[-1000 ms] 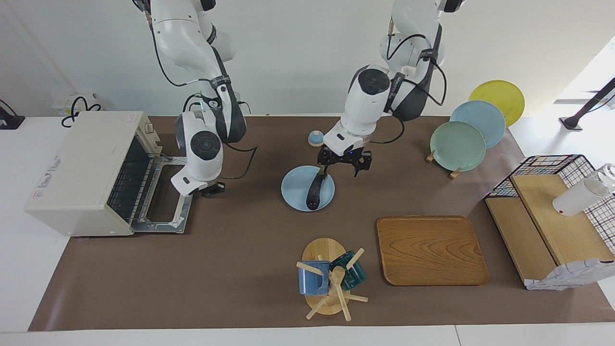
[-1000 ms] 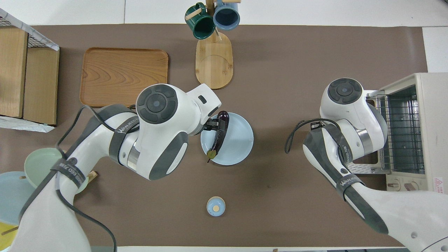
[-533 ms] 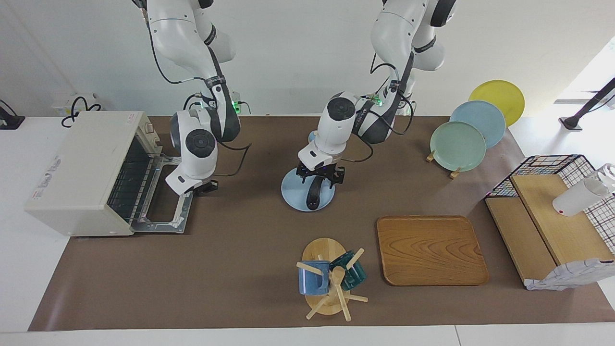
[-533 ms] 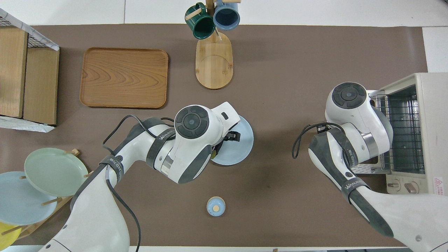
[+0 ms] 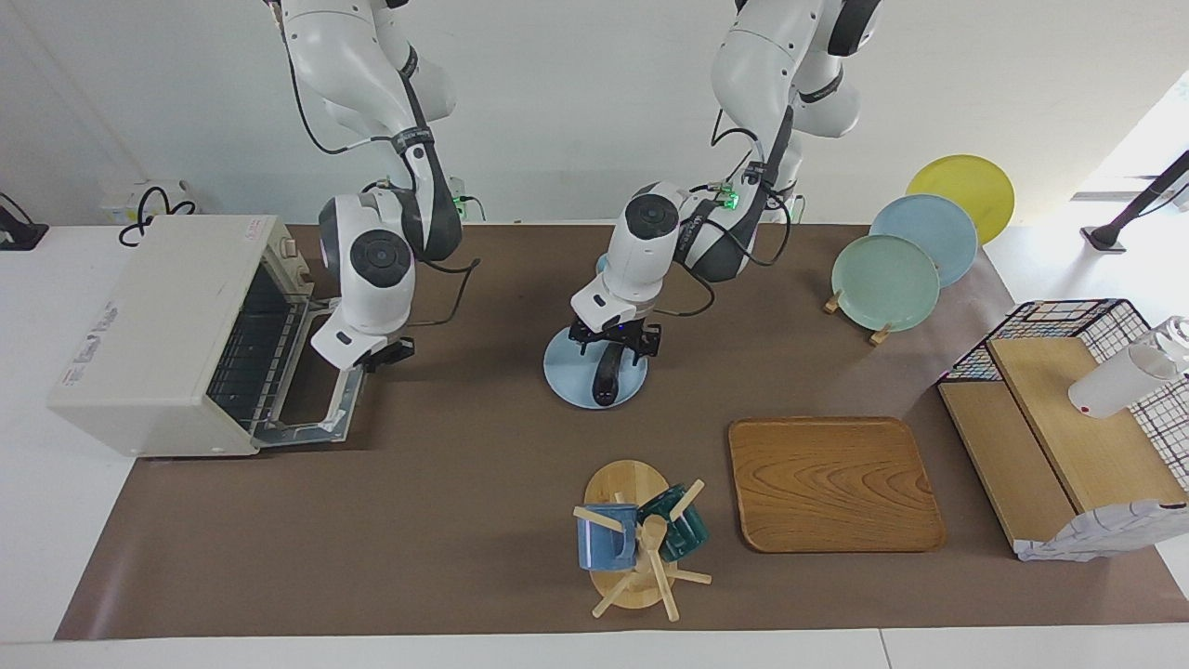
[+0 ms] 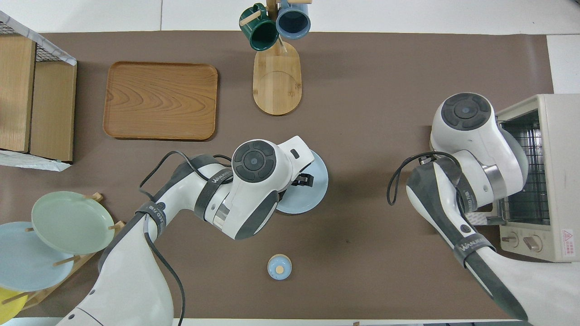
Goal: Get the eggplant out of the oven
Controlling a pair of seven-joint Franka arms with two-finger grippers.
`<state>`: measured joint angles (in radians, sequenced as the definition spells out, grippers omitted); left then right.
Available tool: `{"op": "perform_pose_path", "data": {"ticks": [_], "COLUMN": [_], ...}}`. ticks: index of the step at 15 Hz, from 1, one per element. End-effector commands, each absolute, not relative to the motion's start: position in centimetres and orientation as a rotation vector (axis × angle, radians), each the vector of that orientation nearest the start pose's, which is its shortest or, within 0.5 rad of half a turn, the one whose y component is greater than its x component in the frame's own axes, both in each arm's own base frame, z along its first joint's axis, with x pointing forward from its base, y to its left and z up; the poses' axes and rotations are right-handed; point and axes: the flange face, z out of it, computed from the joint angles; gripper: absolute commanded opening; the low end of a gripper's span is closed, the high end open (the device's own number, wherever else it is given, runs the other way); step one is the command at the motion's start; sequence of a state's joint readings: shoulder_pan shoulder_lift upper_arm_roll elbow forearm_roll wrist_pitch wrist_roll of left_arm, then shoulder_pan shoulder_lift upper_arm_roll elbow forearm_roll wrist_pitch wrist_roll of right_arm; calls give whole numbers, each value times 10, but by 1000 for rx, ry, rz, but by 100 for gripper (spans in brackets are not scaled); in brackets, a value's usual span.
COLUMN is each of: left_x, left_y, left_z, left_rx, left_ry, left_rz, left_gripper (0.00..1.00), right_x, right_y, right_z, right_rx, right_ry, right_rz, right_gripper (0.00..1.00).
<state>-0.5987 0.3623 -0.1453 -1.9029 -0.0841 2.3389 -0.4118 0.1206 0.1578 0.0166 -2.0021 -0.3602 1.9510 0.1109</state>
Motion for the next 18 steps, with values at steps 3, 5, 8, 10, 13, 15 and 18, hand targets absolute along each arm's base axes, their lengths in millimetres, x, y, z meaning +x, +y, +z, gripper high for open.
{"op": "perform_pose_path", "data": {"ticks": [3, 5, 8, 10, 13, 15, 18], "left_x": [466, 466, 464, 465, 467, 471, 496], "left_y": [-426, -427, -427, -426, -423, -420, -395], "left_z": [309, 309, 308, 308, 309, 311, 344], "left_rx": [-3262, -3263, -3261, -3259, -3258, -3260, -3277], "left_ry": [407, 410, 412, 412, 406, 395, 309], "left_rz": [-5, -5, 0, 4, 12, 10, 13], "left_gripper": [100, 90, 70, 47, 0, 0, 0], "right_x": [549, 544, 533, 524, 513, 514, 514], "right_y": [-5, -25, -45, -43, -37, -30, -30], "right_z": [431, 444, 465, 485, 511, 515, 518], "right_rx": [-3458, -3447, -3440, -3431, -3362, -3347, -3305], "right_ry": [-384, -414, -435, -404, -324, -318, -284], "right_rz": [284, 301, 315, 296, 263, 259, 250], "right_gripper": [0, 0, 0, 0, 0, 4, 10]}}
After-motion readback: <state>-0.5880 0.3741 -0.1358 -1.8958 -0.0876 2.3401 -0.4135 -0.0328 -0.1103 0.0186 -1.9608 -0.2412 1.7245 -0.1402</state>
